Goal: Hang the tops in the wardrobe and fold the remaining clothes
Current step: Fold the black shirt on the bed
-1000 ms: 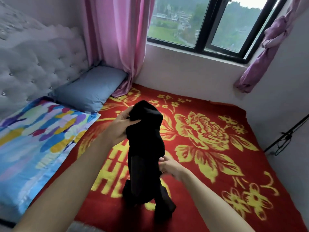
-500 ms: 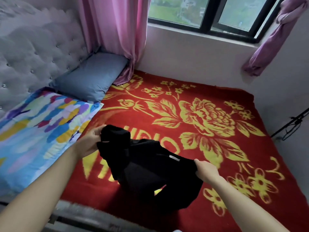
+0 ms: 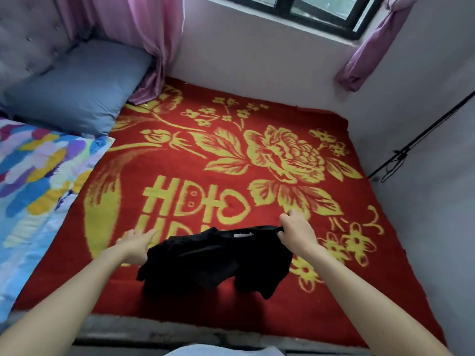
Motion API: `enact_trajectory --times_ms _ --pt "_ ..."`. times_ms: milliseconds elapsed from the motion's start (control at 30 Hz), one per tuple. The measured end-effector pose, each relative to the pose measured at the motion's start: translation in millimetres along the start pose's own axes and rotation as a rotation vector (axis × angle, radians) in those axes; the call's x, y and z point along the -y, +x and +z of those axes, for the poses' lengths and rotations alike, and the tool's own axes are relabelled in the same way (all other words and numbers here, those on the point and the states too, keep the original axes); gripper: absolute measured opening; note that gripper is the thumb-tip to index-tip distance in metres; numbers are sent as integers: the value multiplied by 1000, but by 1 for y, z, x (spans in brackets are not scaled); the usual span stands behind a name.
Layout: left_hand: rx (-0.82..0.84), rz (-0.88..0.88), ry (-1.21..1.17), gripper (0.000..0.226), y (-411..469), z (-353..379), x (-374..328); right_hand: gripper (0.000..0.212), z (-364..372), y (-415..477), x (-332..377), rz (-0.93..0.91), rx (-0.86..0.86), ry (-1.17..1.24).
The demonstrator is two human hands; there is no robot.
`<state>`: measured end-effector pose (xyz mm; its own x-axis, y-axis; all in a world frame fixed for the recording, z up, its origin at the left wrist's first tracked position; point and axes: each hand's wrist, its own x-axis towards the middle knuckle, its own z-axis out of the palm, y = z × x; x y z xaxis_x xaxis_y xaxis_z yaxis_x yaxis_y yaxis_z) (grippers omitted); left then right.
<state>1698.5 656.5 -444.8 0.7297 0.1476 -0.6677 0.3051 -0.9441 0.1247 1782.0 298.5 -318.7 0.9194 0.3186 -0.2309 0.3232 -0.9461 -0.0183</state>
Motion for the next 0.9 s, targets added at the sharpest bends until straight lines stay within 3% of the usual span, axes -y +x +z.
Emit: enact_trajectory --times_ms 100,200,367,567,633,733,767,900 --pt "18 228 -266 109 9 -3 -40 19 -21 -12 9 -10 121 224" --pt "79 367 -634 113 11 -11 -86 17 -38 -26 15 -52 102 358" --pt "213 469 -754 105 12 -10 -119 21 -82 -43 13 129 -93 785" --pt "76 642 -989 104 -21 7 -152 14 -112 -48 11 338 -267 1284" --pt "-29 682 -1026 85 -32 15 -169 11 -114 -51 14 361 -283 1422" --pt "-293 598 -1136 23 -40 18 -191 16 -116 -55 20 308 -288 1458" --pt "-327 560 -1183 12 -41 18 -194 18 -117 -56 20 290 -302 1437" --pt "-312 476 -1313 7 -42 19 -178 22 -129 -69 6 326 -388 1462"
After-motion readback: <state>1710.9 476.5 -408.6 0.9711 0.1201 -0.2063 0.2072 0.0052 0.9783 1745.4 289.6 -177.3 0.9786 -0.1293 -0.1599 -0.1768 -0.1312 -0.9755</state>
